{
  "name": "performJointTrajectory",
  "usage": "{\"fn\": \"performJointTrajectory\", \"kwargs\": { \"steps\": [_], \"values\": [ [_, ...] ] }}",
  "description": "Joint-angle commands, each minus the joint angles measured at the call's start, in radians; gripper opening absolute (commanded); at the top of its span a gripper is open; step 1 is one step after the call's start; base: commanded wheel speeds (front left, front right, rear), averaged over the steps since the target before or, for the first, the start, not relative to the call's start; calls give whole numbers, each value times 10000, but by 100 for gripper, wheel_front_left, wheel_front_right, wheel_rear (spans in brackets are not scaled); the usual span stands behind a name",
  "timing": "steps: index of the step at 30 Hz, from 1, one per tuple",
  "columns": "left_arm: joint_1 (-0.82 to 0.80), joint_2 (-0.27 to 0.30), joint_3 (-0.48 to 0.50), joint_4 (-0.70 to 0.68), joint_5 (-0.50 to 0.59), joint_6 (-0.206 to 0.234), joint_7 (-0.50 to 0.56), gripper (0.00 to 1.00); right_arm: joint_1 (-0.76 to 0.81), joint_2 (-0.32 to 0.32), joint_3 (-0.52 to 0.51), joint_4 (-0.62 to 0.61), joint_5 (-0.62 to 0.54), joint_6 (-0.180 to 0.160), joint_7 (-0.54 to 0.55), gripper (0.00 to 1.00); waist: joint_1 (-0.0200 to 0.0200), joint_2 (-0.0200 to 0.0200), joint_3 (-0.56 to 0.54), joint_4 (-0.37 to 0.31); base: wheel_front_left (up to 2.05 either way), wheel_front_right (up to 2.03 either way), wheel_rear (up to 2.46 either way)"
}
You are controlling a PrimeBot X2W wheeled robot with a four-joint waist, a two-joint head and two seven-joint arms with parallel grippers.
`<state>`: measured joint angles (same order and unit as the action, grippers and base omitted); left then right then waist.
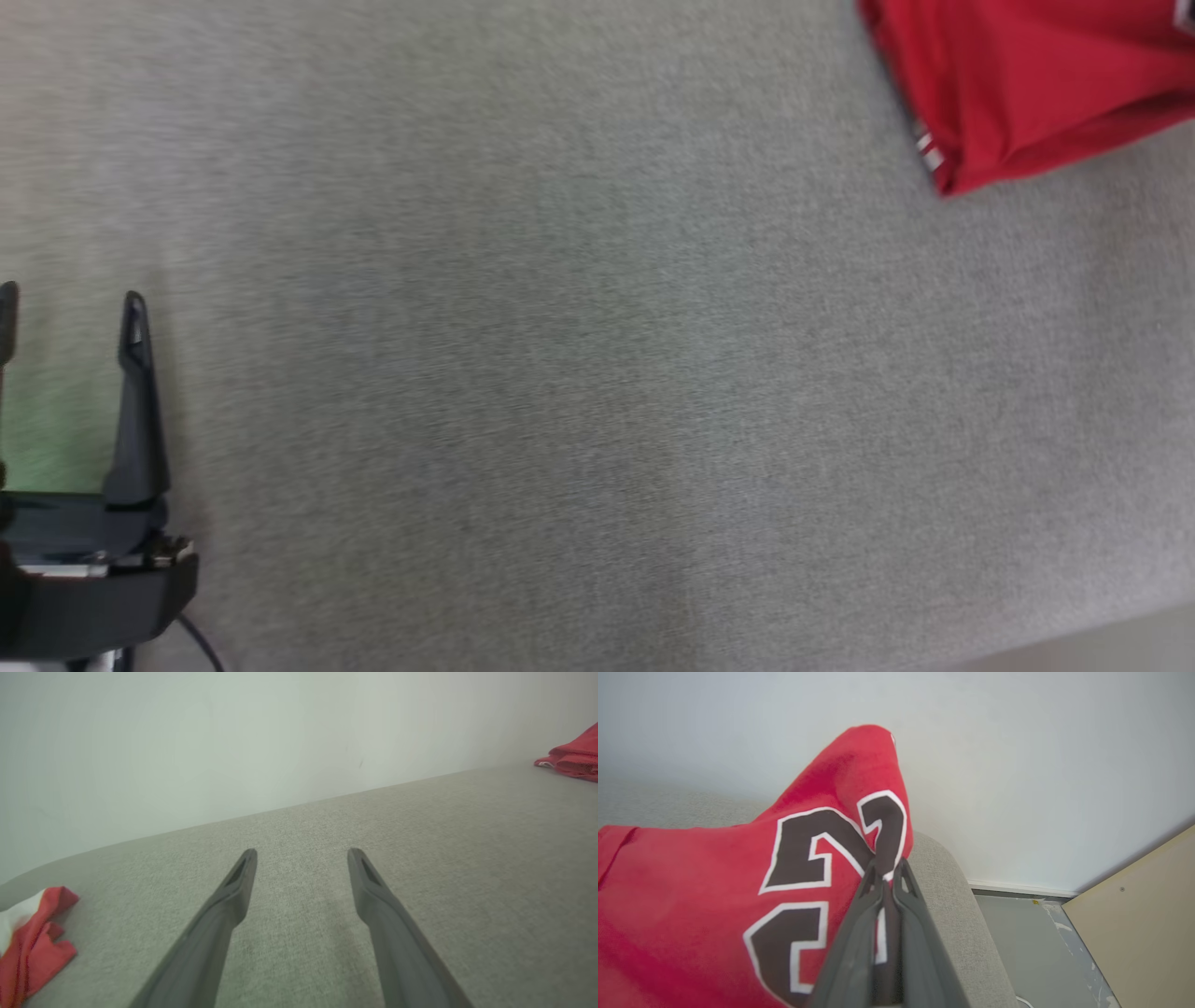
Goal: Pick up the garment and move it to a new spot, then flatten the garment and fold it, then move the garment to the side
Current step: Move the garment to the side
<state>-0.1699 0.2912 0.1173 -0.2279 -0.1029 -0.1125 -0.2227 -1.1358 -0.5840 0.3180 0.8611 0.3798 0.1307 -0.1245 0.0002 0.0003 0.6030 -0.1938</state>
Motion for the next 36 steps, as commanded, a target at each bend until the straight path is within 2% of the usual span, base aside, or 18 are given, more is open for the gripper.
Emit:
{"fn": "performJointTrajectory", "kwargs": {
  "steps": [1,17,18,19,20,29,36],
  "values": [
    [97,118,96,-149,-18,59,57,100,-271,-127,-24,44,-18,-4,-31,0,-2,-3,685,-655,0,0,0],
    [401,308,200,-703,-117,186,388,100,-1528,-424,69,1307,-579,-4,-172,0,-2,-3,921,-601,0,0,0],
    [413,313,216,-713,-119,210,382,100,-1606,-420,54,1417,-645,-4,-199,19,-2,-3,922,-588,0,0,0],
    [432,307,225,-726,-124,232,379,100,-1662,-384,19,1537,-699,-4,-204,76,-2,-3,920,-577,0,0,0],
    [448,305,229,-734,-135,240,374,100,-1716,-361,-19,1673,-765,-4,-203,100,-2,-3,915,-562,0,0,0],
    [500,89,91,-432,-278,376,154,100,-1969,-214,-223,1889,-1205,-4,-1014,100,-2,-3,473,-361,0,0,0],
    [551,-309,-82,274,-473,480,-197,100,-1556,36,-401,1131,-1220,-4,-1354,100,-2,-3,-712,47,0,0,0]
  ]
}}
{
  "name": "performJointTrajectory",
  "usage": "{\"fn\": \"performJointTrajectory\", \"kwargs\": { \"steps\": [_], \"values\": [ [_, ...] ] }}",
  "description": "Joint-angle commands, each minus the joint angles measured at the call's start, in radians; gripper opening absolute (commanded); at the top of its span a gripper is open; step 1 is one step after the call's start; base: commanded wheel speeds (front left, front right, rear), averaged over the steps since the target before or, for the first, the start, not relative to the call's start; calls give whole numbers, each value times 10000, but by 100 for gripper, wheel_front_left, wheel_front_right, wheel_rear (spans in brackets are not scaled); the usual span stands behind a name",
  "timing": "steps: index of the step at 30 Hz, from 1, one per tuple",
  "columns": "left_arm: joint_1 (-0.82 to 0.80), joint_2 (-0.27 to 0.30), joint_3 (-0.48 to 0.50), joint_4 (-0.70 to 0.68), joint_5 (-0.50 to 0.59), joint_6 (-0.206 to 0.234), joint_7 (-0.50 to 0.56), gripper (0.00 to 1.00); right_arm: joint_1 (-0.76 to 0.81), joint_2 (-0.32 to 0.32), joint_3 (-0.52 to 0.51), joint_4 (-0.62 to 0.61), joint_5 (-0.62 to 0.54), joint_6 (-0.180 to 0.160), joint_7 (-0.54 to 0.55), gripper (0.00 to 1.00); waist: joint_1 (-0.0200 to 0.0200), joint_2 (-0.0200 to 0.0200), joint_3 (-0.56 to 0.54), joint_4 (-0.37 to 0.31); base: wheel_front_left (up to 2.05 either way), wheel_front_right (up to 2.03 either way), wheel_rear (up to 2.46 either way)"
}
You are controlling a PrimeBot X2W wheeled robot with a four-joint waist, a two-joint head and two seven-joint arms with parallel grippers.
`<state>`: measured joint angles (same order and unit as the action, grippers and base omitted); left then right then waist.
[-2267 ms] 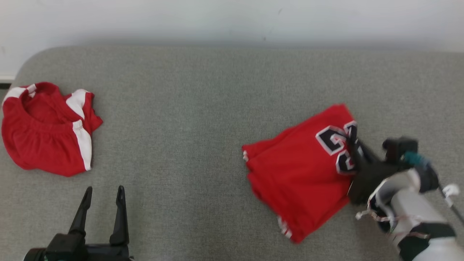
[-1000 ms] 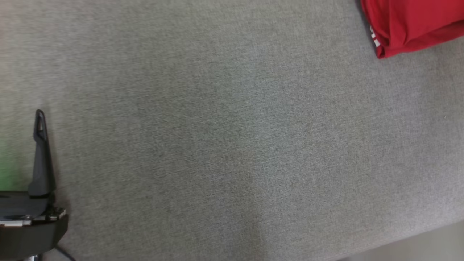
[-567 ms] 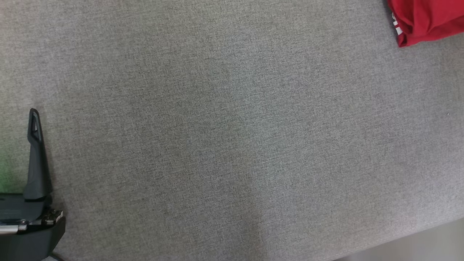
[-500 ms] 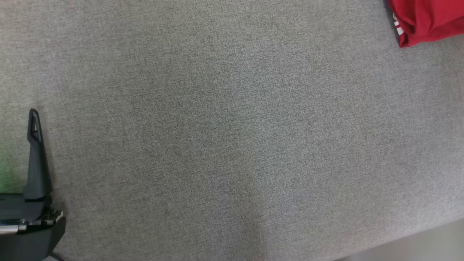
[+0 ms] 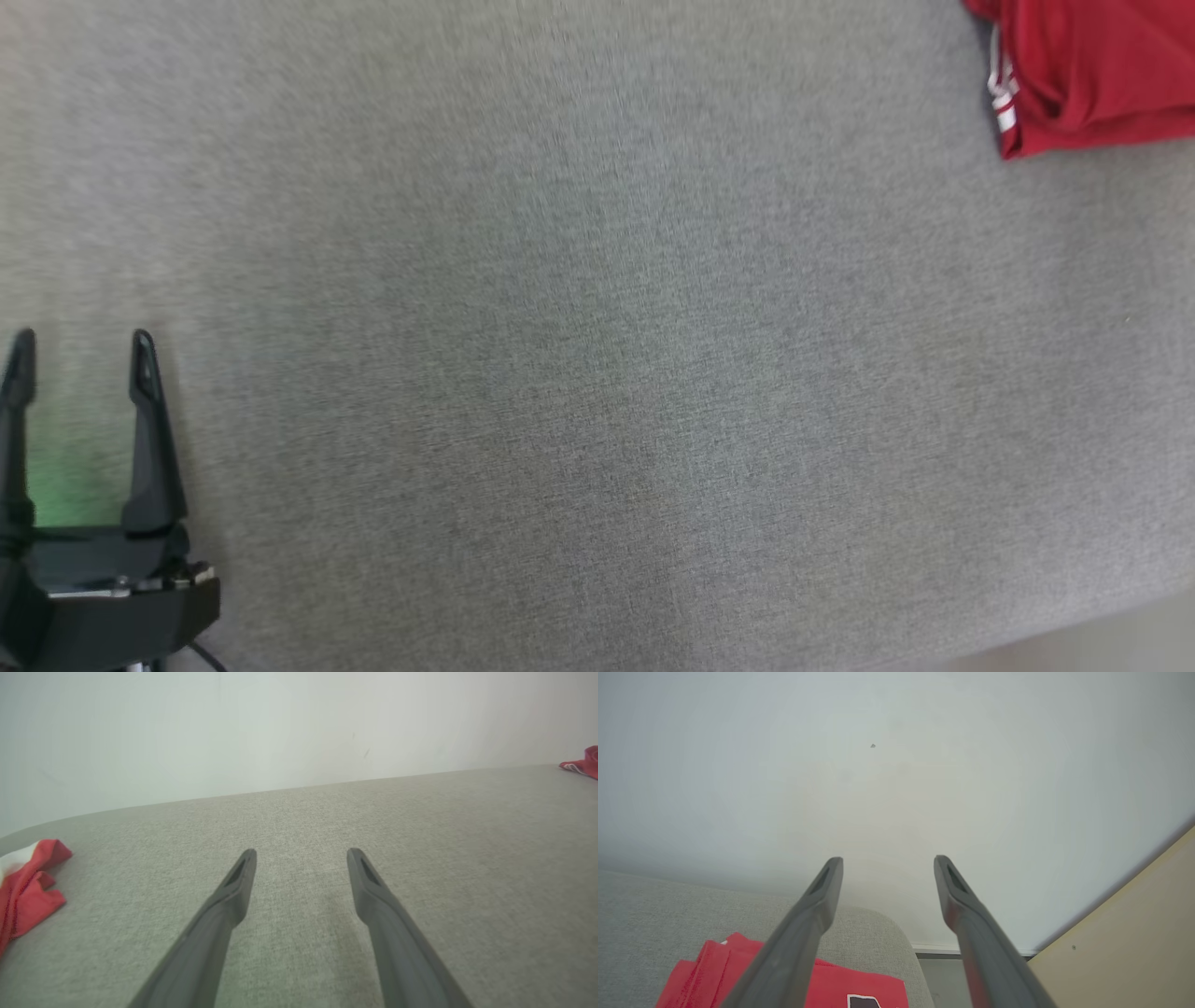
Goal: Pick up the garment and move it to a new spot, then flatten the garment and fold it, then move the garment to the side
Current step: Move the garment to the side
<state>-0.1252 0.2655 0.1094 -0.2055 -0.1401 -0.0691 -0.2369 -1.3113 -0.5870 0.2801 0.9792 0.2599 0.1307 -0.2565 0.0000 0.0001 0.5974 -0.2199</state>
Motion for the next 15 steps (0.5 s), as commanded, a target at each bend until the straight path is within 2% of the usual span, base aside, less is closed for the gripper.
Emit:
{"fn": "performJointTrajectory", "kwargs": {
  "steps": [1,6,15],
  "values": [
    [151,-123,-12,163,-110,61,-98,100,313,180,-94,-259,37,-4,-64,100,0,-1,-863,373,0,0,0],
    [521,-407,22,774,-273,110,-231,100,1231,671,-437,-1393,135,-4,-90,100,0,-1,-1905,637,0,0,0],
    [1087,-868,-1,1443,-343,111,-286,100,4159,1668,-1313,-3511,-165,-4,-94,100,0,-1,-3523,1138,0,0,0]
  ]
}}
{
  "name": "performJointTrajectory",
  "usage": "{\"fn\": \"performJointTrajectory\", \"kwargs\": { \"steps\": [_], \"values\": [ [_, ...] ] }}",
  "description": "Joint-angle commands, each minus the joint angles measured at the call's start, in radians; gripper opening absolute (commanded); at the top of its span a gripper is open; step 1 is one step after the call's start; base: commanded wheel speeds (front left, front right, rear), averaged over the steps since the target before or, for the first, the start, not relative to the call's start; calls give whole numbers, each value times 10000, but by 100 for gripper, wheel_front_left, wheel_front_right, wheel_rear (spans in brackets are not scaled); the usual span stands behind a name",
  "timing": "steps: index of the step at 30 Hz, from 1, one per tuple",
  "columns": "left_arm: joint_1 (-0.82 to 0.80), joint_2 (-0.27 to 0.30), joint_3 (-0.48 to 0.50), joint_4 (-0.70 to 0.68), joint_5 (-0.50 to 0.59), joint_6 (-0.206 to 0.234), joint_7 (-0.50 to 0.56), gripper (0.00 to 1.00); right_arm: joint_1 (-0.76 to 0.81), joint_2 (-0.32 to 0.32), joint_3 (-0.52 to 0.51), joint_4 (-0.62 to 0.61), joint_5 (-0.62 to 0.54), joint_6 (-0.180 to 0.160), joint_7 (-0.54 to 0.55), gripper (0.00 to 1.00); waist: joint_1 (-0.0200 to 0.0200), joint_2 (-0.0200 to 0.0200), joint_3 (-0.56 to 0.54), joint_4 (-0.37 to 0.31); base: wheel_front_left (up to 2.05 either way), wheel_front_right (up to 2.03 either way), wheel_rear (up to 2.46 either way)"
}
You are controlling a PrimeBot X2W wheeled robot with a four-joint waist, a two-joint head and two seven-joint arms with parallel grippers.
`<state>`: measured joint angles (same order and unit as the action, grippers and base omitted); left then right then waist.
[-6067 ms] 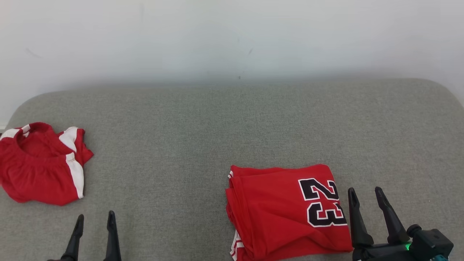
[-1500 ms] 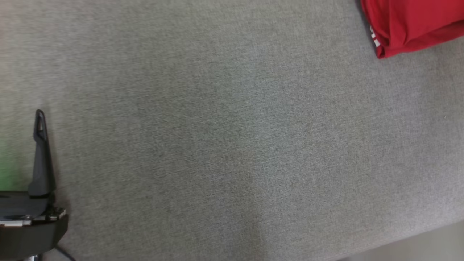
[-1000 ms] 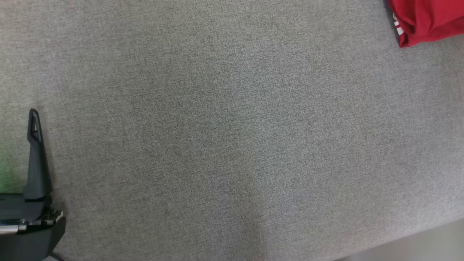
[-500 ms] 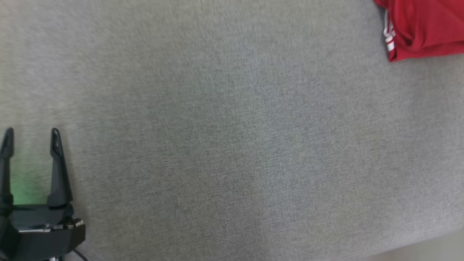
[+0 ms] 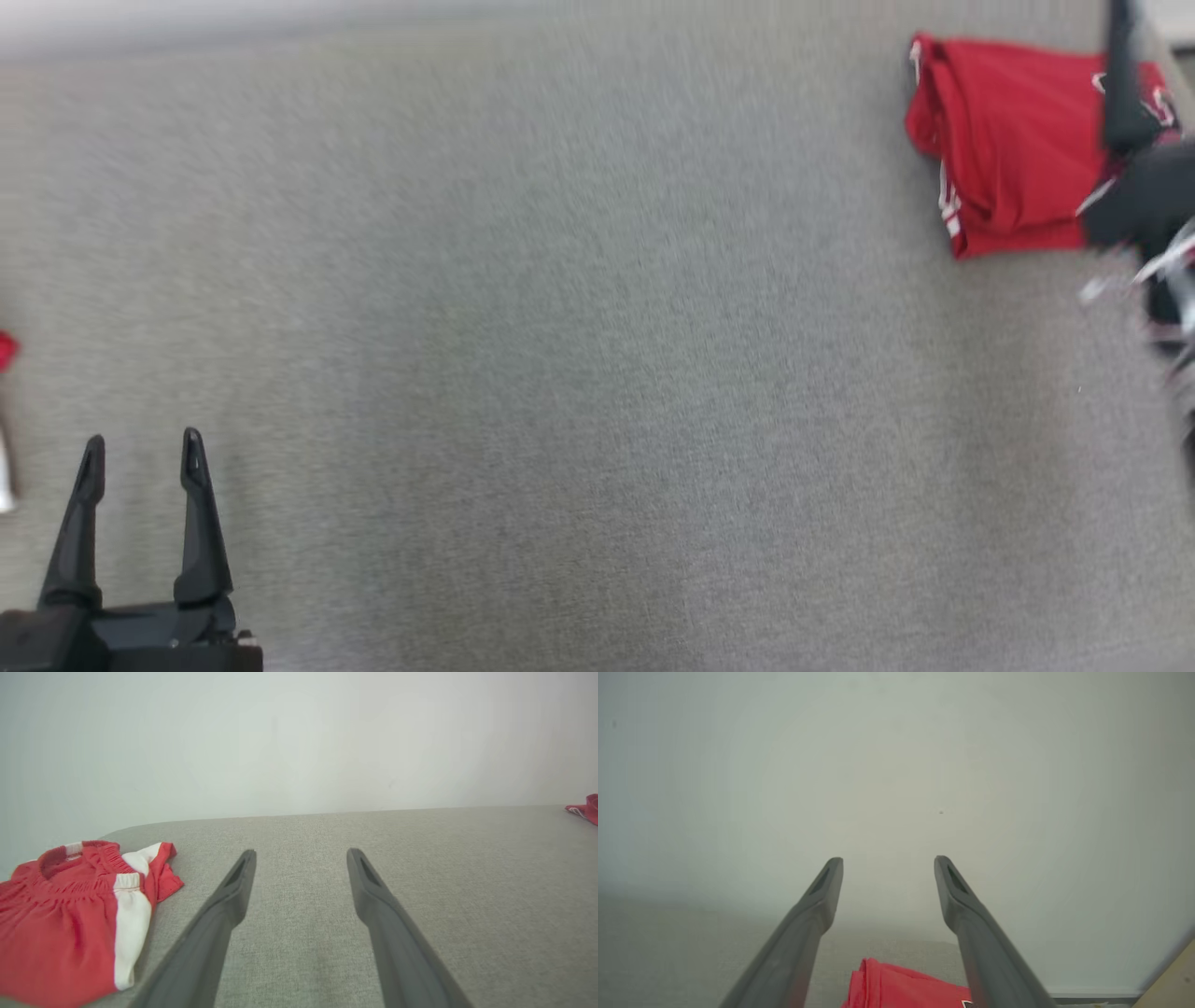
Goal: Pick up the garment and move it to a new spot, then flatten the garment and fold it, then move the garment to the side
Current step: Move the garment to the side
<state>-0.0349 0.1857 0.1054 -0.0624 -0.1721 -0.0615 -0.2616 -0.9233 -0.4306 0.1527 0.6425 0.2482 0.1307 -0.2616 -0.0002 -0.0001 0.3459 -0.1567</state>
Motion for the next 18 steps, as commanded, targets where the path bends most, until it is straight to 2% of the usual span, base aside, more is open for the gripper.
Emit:
{"fn": "performJointTrajectory", "kwargs": {
  "steps": [1,7,18],
  "values": [
    [232,-128,63,17,-28,38,-34,100,602,197,-64,-338,-90,-4,-41,100,2,1,-1146,522,0,0,0],
    [521,-373,112,183,42,-61,-38,100,2531,896,-247,-1417,-112,-4,-42,100,2,1,-1754,637,0,0,0],
    [604,-619,192,401,127,-201,-40,100,5543,2107,-841,-3232,262,-4,-26,100,2,1,-2053,967,0,0,0]
  ]
}}
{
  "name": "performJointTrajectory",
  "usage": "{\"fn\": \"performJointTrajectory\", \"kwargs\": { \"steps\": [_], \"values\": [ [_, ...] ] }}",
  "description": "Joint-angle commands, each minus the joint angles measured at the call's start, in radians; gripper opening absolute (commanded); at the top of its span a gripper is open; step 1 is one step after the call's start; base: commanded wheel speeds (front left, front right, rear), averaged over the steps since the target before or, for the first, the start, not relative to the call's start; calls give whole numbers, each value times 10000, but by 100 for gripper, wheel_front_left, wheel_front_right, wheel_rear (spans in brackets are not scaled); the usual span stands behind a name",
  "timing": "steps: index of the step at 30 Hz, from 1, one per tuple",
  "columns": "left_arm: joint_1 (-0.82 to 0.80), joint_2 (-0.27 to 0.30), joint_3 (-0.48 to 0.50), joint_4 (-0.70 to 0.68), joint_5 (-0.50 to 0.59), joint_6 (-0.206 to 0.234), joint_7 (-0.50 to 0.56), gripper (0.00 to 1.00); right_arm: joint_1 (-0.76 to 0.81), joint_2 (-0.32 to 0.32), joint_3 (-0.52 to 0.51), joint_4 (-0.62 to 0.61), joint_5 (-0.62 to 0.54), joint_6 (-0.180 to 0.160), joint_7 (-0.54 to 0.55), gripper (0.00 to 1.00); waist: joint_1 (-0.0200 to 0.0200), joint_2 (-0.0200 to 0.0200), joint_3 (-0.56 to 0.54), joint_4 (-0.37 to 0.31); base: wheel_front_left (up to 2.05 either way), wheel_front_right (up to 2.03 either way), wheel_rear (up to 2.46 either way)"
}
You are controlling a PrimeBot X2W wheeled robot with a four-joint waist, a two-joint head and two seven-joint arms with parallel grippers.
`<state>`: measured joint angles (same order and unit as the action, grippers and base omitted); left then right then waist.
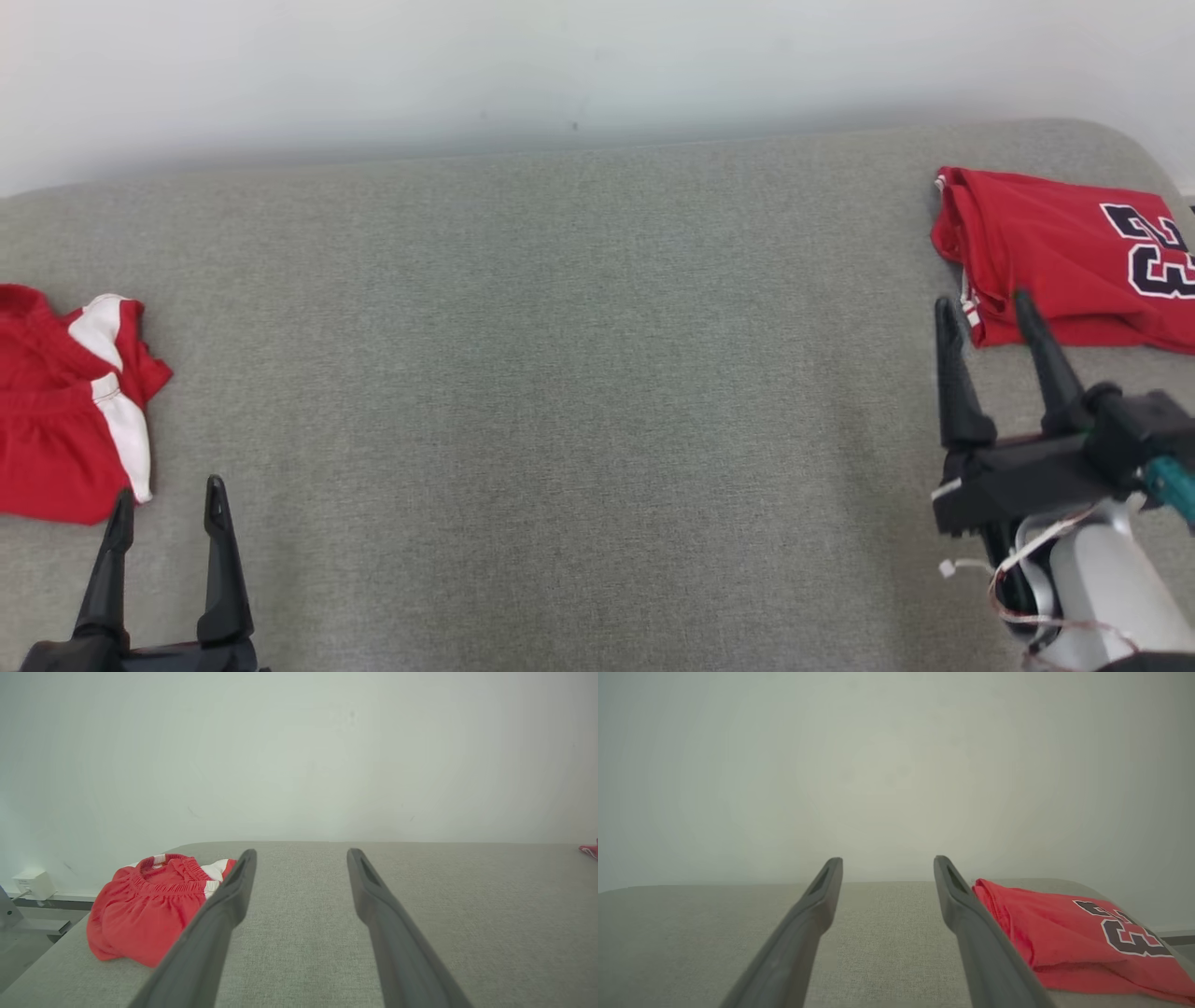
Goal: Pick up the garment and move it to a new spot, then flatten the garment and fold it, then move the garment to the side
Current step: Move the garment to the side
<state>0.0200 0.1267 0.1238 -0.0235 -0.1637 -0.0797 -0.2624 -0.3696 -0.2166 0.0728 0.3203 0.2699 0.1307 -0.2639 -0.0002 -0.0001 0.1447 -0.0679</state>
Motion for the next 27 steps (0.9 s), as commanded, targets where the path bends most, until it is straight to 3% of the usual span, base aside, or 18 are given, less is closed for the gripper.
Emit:
{"fn": "performJointTrajectory", "kwargs": {
  "steps": [1,16,27],
  "values": [
    [38,-41,40,37,41,-31,-33,100,211,43,28,-167,39,-4,0,100,2,1,-32,95,0,0,0],
    [-28,-181,-79,607,290,-181,-33,100,2544,1210,-342,-1023,-81,-2,2,100,2,1,-428,557,0,0,0],
    [212,-261,-187,1103,357,-228,-34,100,3676,1472,-570,-1480,-221,-2,11,100,2,1,-874,821,0,0,0]
  ]
}}
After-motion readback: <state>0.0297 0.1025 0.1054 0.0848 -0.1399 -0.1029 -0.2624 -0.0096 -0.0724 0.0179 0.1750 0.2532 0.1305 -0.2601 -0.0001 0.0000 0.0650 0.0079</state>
